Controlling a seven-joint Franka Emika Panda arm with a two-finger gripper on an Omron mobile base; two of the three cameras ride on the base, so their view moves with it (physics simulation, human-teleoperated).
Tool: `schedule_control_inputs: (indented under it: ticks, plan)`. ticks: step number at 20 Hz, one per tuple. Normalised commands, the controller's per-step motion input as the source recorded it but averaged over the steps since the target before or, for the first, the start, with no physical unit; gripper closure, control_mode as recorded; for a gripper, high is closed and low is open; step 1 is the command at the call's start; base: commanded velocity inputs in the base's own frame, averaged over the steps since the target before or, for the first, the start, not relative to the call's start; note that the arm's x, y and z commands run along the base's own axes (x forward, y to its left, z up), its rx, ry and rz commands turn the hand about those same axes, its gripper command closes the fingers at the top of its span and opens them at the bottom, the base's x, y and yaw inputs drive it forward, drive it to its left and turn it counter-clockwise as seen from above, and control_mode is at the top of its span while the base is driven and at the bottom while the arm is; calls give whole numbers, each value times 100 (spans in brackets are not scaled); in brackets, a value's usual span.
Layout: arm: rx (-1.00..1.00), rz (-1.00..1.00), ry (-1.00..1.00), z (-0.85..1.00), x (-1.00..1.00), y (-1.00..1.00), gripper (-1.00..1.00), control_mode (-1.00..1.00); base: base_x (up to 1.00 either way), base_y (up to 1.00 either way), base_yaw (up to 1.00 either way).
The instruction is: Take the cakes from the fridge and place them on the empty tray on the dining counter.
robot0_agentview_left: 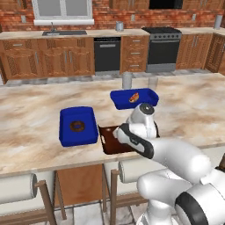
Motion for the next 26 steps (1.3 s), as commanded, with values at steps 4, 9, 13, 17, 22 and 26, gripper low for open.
schedule_control_inputs:
  ticks: [4,9,13,17,22,26]
  plan:
    - [0,0,0,-31,46,4,100,-100,0,0,0]
    - [0,0,0,-38,45,11,100,-100,0,0,0]
    - [0,0,0,-40,40,12,100,-100,0,0,0]
    - [0,0,0,-39,36,8,-100,-100,0,0,0]
    - [0,0,0,-29,26,7,-100,-100,0,0,0]
    - [0,0,0,-5,11,6,-100,-100,0,0,0]
